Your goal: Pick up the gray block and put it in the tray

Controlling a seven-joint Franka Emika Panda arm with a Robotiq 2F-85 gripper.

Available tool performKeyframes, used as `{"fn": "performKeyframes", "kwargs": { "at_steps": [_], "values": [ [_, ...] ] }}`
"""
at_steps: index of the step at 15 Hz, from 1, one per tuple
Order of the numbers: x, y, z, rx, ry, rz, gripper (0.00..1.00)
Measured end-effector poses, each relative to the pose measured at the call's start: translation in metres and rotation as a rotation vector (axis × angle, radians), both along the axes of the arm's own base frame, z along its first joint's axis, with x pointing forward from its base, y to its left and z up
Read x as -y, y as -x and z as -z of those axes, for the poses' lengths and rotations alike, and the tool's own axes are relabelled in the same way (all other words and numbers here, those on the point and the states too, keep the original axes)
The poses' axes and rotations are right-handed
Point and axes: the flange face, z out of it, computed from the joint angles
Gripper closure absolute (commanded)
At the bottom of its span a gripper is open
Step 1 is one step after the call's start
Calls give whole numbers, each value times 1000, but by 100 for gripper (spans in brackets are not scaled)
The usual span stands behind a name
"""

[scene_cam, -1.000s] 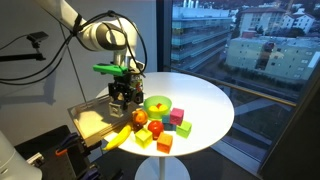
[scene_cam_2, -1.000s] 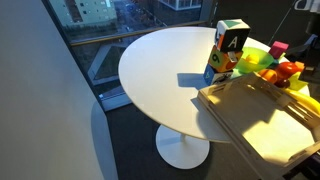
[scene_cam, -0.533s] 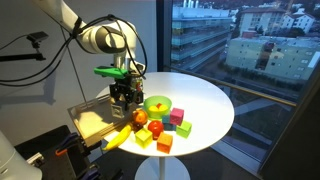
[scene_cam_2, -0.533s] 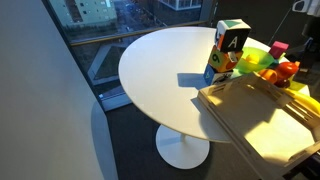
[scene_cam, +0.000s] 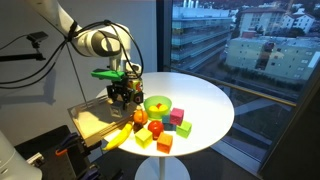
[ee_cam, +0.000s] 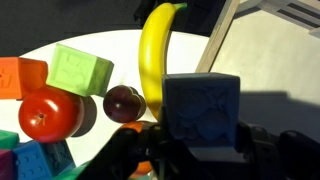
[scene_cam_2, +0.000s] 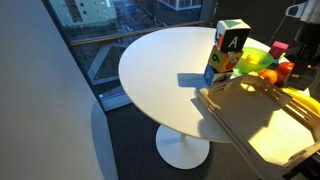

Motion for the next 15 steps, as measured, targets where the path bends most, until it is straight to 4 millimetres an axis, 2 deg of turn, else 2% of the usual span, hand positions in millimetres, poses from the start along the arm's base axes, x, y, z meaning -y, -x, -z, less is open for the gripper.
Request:
{"fn": "performKeyframes", "kwargs": {
  "at_steps": [9, 15],
  "values": [
    [-34, -5, 3, 30, -58, 21, 69],
    [-41, -14, 15, 64, -102, 128, 69]
  ]
}}
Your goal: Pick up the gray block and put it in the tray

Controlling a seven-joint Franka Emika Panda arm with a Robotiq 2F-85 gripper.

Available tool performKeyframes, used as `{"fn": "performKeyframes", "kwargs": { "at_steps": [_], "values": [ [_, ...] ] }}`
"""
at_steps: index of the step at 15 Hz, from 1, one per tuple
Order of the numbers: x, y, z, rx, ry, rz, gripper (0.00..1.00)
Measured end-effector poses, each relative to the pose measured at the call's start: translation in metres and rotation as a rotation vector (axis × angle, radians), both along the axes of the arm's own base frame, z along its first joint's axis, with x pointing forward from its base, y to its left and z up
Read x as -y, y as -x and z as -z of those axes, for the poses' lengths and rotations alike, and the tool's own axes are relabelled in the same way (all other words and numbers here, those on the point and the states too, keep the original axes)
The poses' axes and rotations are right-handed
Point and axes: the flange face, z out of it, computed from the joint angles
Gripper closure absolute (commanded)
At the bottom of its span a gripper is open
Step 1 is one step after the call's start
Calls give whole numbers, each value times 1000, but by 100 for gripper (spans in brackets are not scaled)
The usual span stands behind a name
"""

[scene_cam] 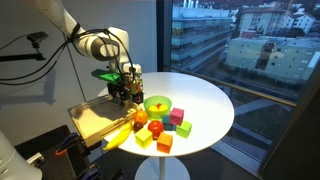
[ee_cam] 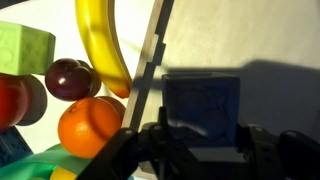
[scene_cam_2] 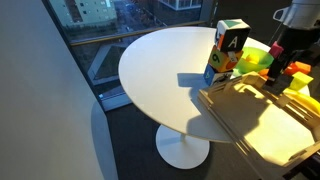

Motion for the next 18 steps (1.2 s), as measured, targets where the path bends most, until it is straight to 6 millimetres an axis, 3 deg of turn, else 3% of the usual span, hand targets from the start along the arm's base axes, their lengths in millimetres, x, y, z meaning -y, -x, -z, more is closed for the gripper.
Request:
{"fn": "performKeyframes", "kwargs": {
  "at_steps": [17, 18],
  "values": [
    [6, -40, 35, 15, -62, 240, 69],
    [6, -41, 38, 11, -64, 249, 61]
  ]
}}
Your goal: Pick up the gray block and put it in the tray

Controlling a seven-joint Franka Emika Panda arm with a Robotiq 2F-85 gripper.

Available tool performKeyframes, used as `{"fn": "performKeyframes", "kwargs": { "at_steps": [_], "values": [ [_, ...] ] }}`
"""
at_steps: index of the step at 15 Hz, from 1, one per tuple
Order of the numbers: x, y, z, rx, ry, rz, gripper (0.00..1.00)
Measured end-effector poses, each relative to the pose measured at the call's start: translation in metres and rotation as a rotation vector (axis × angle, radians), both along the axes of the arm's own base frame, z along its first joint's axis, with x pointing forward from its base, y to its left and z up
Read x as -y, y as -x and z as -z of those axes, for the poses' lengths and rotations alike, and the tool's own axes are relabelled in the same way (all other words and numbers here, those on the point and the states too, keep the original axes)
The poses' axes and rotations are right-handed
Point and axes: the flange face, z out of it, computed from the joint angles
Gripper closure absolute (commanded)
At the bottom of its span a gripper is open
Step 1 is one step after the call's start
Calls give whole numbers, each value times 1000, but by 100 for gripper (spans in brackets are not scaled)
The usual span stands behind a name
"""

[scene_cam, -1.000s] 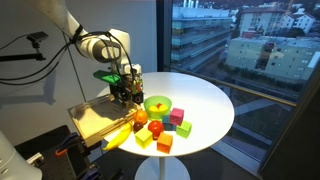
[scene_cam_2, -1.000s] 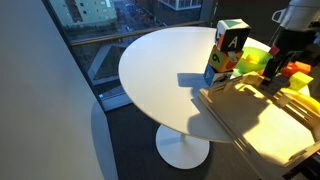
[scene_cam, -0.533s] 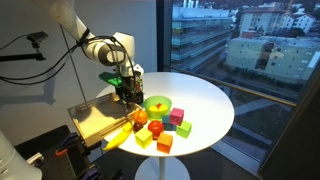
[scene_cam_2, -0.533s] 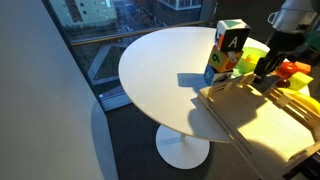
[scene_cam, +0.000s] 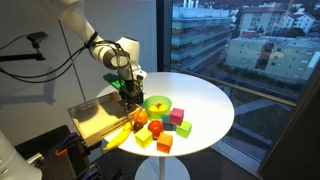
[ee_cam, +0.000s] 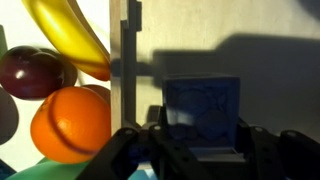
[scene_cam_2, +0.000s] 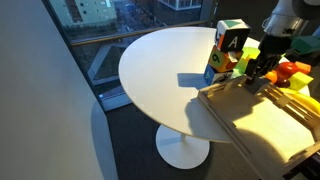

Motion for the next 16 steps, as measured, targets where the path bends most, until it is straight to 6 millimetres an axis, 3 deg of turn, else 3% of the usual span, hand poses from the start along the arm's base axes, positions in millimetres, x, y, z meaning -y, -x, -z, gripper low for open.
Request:
{"fn": "performKeyframes", "kwargs": {
  "at_steps": [1, 2, 3, 5, 6, 16],
  "values": [
    [0, -1, 3, -4, 0, 6, 30],
    [0, -2, 5, -9, 1, 10, 19],
    [0, -2, 8, -13, 1, 11, 18],
    [0, -1, 11, -19, 1, 11, 4],
    [0, -1, 11, -19, 1, 11, 0],
    [-1, 2, 1, -45, -1, 5, 0]
  ]
}}
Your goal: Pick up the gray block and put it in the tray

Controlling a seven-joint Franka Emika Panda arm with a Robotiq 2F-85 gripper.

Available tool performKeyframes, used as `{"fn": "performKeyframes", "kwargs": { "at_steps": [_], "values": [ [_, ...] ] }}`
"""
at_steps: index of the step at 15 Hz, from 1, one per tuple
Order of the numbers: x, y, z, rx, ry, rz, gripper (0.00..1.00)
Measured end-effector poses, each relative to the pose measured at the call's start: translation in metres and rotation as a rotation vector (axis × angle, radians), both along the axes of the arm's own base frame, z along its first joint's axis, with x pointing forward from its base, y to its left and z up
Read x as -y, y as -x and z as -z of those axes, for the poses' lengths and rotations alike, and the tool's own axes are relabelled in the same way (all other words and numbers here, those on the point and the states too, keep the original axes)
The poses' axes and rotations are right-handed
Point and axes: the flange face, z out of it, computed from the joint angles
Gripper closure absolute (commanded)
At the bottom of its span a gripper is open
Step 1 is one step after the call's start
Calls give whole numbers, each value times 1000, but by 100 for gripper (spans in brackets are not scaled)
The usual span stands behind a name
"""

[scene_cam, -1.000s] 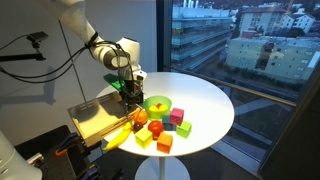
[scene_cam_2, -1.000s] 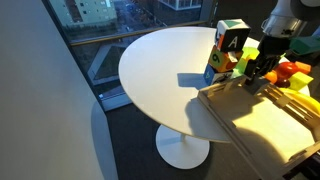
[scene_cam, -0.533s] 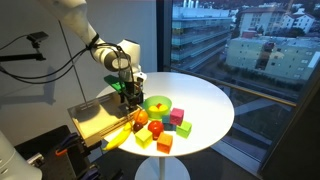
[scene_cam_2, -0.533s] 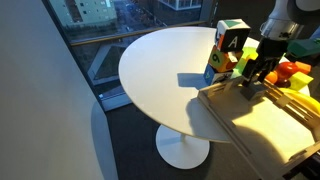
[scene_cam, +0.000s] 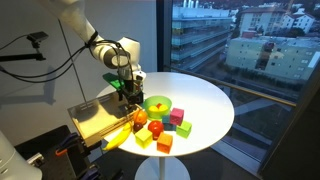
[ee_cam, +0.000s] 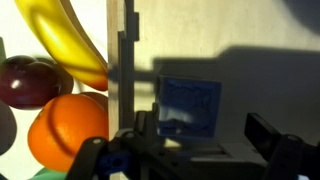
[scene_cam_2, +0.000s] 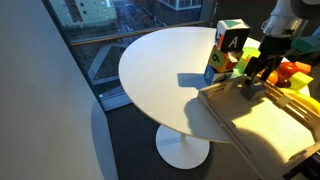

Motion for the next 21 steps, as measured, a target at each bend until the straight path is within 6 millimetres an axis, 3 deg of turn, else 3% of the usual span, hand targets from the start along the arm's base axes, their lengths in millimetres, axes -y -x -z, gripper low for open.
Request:
{"fn": "performKeyframes", "kwargs": {
  "at_steps": [11, 21],
  "values": [
    [18, 25, -52, -125, 93, -110, 0],
    [42, 65, -129, -142, 115, -85, 0]
  ]
}}
